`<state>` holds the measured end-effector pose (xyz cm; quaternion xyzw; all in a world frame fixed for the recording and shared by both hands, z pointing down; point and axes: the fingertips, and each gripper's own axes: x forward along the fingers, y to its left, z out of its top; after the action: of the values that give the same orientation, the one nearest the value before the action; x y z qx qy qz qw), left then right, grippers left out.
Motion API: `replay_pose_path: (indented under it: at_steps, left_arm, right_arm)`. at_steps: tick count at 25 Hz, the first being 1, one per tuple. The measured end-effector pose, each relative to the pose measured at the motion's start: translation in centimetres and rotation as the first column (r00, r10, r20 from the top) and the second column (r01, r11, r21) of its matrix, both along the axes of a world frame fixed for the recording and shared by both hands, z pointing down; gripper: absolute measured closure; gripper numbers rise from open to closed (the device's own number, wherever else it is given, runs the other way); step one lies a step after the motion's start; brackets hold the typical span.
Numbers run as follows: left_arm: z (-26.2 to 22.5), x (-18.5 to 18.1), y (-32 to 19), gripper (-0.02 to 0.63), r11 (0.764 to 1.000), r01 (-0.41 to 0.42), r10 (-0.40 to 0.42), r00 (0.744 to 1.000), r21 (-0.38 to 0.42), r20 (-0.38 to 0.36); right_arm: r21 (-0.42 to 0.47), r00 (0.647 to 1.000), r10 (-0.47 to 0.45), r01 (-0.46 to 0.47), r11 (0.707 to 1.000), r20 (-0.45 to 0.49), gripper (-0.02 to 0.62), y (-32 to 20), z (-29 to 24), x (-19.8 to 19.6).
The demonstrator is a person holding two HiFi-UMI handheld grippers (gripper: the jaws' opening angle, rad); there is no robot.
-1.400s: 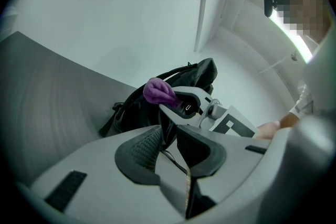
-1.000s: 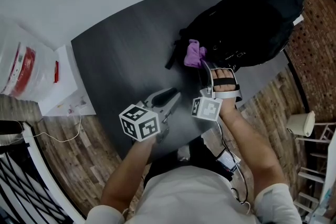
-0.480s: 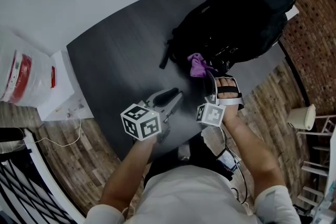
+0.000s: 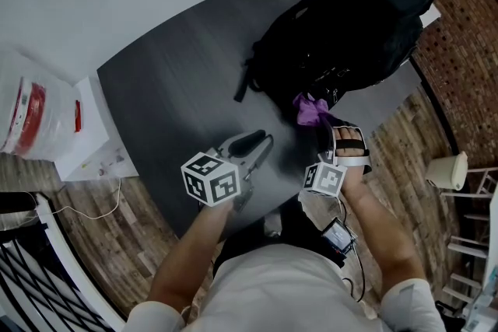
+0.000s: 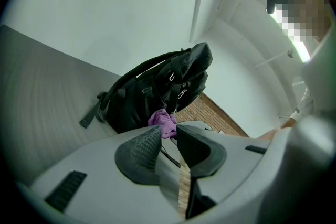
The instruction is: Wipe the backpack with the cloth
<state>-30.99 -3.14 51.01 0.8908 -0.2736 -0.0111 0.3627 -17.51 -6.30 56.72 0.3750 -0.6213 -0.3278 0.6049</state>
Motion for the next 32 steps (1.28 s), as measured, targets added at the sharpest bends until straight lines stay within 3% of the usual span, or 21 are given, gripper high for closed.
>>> replay_pose_path:
  at_steps: [7,11,16,24,32]
  left_arm:
    - [0.8,-0.1,-0.2,0.512,1.0,-0.006,0.006,1.0,-0.01,0.009]
    - [1.2,0.1,-0.4,0.512,1.0,-0.011,0.012,1.0,-0.016,0.014]
    - [1.5,-0.3,-0.7,0.512,1.0,-0.006,0.007,1.0,-0.016,0.026]
    - [2.7,-3.7,-1.6,0.514,0.997,0.067,-0.066,0.996,-0.026,0.061]
    - [4.8,-7.6,-2.9,0.512,0.989,0.14,-0.135,0.986,-0.047,0.094]
  right_arm:
    - [-0.006,0.998,0.047,-0.047,0.999,0.03,0.46,3.0,-0.6,2.2]
    - [0.021,0.998,0.024,-0.025,0.999,0.062,0.46,3.9,-2.1,1.6]
    - [0.049,0.992,-0.06,0.055,0.997,0.112,0.46,3.2,-3.1,-2.4]
    - [0.018,0.973,-0.167,0.166,0.986,0.163,0.46,-1.0,-0.8,-10.4]
    - [-0.042,0.973,-0.162,0.171,0.984,0.163,0.46,-5.4,2.9,-15.1]
